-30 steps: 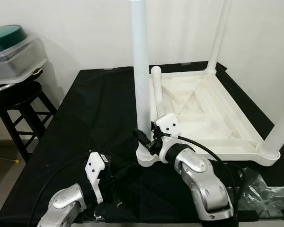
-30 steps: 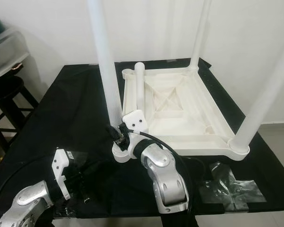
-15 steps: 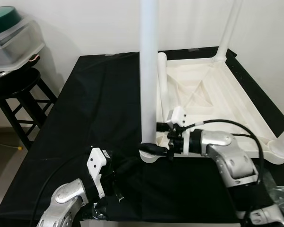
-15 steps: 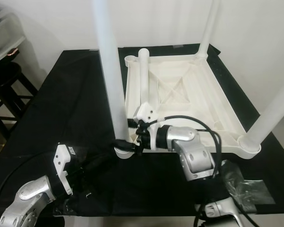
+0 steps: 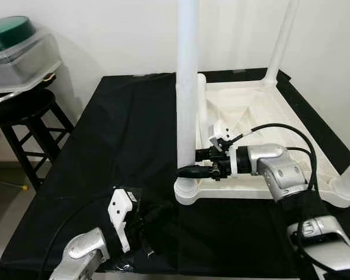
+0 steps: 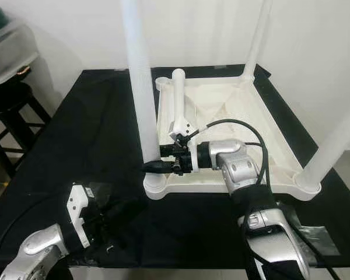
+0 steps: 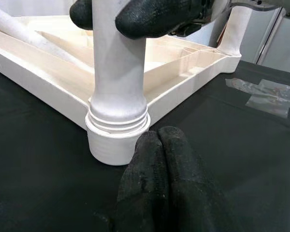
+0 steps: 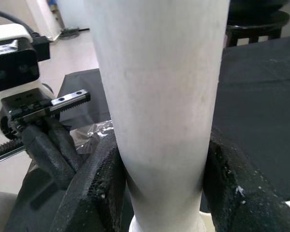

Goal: Building children table

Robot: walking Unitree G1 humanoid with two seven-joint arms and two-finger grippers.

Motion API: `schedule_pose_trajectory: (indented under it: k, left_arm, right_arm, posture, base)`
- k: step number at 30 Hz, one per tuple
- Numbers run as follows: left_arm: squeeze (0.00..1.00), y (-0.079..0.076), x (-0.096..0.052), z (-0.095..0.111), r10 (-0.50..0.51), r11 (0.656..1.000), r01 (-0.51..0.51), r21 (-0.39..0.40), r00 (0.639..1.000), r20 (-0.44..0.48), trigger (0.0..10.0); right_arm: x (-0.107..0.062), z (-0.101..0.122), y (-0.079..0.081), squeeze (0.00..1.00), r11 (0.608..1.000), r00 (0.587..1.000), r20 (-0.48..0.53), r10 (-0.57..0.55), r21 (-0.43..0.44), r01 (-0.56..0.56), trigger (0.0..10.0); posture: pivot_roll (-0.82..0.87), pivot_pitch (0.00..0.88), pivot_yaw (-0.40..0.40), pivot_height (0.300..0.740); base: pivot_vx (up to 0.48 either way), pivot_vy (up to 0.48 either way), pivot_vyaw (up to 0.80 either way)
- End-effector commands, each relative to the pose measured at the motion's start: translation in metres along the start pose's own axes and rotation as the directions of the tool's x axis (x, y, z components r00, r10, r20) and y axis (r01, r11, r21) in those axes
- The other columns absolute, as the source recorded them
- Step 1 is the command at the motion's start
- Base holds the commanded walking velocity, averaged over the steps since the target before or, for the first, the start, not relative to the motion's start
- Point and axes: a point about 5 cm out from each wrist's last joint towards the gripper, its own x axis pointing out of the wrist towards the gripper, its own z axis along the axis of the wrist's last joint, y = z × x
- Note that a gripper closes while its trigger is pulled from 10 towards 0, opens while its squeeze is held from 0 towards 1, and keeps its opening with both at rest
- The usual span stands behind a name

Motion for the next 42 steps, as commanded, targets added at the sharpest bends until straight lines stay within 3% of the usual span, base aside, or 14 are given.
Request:
schedule_pose_trajectory:
  k: [1, 8, 11, 14, 18, 25, 26, 28, 29, 31, 33, 36, 38, 42]
  left_arm:
    - [0.00, -0.003, 0.000, 0.000, -0.001, 1.000, 0.001, 0.001, 1.000, 0.000, 10.0]
    - [0.00, -0.003, 0.000, 0.001, -0.005, 1.000, 0.005, -0.004, 1.000, 0.005, 10.0]
    - [0.00, -0.003, -0.001, 0.001, -0.006, 1.000, 0.006, -0.004, 1.000, 0.005, 10.0]
    - [0.00, 0.001, -0.003, 0.004, -0.003, 1.000, 0.003, -0.004, 1.000, 0.008, 10.0]
    - [0.00, 0.004, -0.002, 0.003, -0.006, 1.000, 0.006, -0.003, 1.000, 0.000, 10.0]
    - [0.00, 0.006, -0.002, 0.003, 0.004, 1.000, -0.004, -0.006, 1.000, 0.002, 10.0]
    - [0.00, 0.006, -0.002, 0.003, 0.012, 1.000, -0.012, -0.004, 1.000, 0.005, 10.0]
    - [0.00, 0.006, -0.002, 0.003, 0.017, 1.000, -0.017, -0.002, 1.000, 0.007, 10.0]
    - [0.00, 0.006, -0.002, 0.003, 0.019, 1.000, -0.019, -0.001, 1.000, 0.007, 10.0]
    - [0.00, 0.006, -0.002, 0.003, 0.018, 1.000, -0.018, -0.001, 1.000, 0.007, 10.0]
    - [0.00, 0.005, -0.002, 0.003, 0.013, 1.000, -0.013, -0.001, 1.000, 0.004, 10.0]
    - [0.00, 0.005, -0.002, 0.003, 0.011, 1.000, -0.011, -0.002, 1.000, 0.004, 10.0]
    - [0.00, 0.004, -0.001, 0.002, 0.007, 1.000, -0.007, -0.003, 1.000, 0.003, 10.0]
    - [0.00, 0.003, 0.000, 0.002, 0.008, 1.000, -0.008, -0.002, 1.000, 0.003, 10.0]
  right_arm:
    - [0.010, -0.007, 0.009, 0.00, 0.995, 0.995, 0.022, 0.099, 0.011, -0.099, 0.0]
    - [0.006, -0.020, 0.015, 0.00, 0.999, 0.999, 0.021, -0.035, -0.016, 0.036, 0.0]
    - [0.011, -0.030, 0.017, 0.00, 0.949, 0.949, 0.027, -0.314, 0.026, 0.313, 0.0]
    - [0.040, -0.061, 0.053, 0.00, 0.681, 0.692, 0.033, -0.721, 0.223, 0.698, 0.0]
    - [0.048, -0.058, 0.055, 0.00, 0.686, 0.688, 0.026, -0.725, 0.115, 0.719, 0.0]
    - [0.053, -0.064, 0.056, 0.00, 0.691, 0.702, -0.034, -0.712, 0.150, 0.708, 0.0]
    - [0.055, -0.061, 0.059, 0.00, 0.718, 0.734, -0.018, -0.679, 0.192, 0.669, 10.0]
    - [0.057, -0.058, 0.063, 0.00, 0.749, 0.769, 0.005, -0.639, 0.231, 0.621, 10.0]
    - [0.057, -0.053, 0.064, 1.00, 0.780, 0.800, 0.032, -0.599, 0.248, 0.574, 10.0]
    - [0.056, -0.050, 0.063, 1.00, 0.799, 0.817, 0.048, -0.574, 0.252, 0.546, 10.0]
    - [0.048, -0.032, 0.061, 1.00, 0.908, 0.902, 0.132, -0.410, 0.153, 0.391, 10.0]
    - [0.044, -0.027, 0.059, 1.00, 0.935, 0.925, 0.153, -0.349, 0.118, 0.333, 10.0]
    - [0.031, -0.015, 0.041, 0.05, 0.978, 0.971, 0.123, -0.206, -0.019, 0.210, 10.0]
    - [0.027, -0.007, 0.025, 0.00, 0.992, 0.990, 0.090, -0.109, -0.057, 0.114, 10.0]
  posture:
    - [0.04, 0.116, 0.039, 0.740]
    - [0.02, 0.126, 0.039, 0.740]
    - [0.01, 0.130, 0.031, 0.740]
    - [-0.01, 0.146, 0.054, 0.740]
    - [-0.03, 0.129, 0.071, 0.740]
    - [-0.01, 0.126, 0.058, 0.740]
    - [0.00, 0.126, 0.057, 0.740]
    - [0.00, 0.125, 0.057, 0.740]
    - [0.00, 0.124, 0.057, 0.740]
    - [0.00, 0.124, 0.057, 0.740]
    - [0.00, 0.121, 0.058, 0.740]
    - [0.00, 0.122, 0.059, 0.740]
    - [0.01, 0.118, 0.054, 0.740]
    - [0.03, 0.115, 0.051, 0.740]
  base:
    - [0.000, 0.000, 0.00]
    - [0.000, 0.000, 0.00]
    - [0.000, 0.000, 0.00]
    - [0.000, 0.000, 0.00]
    - [0.000, 0.000, 0.00]
    - [0.000, 0.000, 0.00]
    - [0.000, 0.000, 0.00]
    - [0.000, 0.000, 0.00]
    - [0.000, 0.000, 0.00]
    - [0.000, 0.000, 0.00]
    - [0.000, 0.000, 0.00]
    - [0.000, 0.000, 0.00]
    - [0.000, 0.000, 0.00]
    - [0.000, 0.000, 0.00]
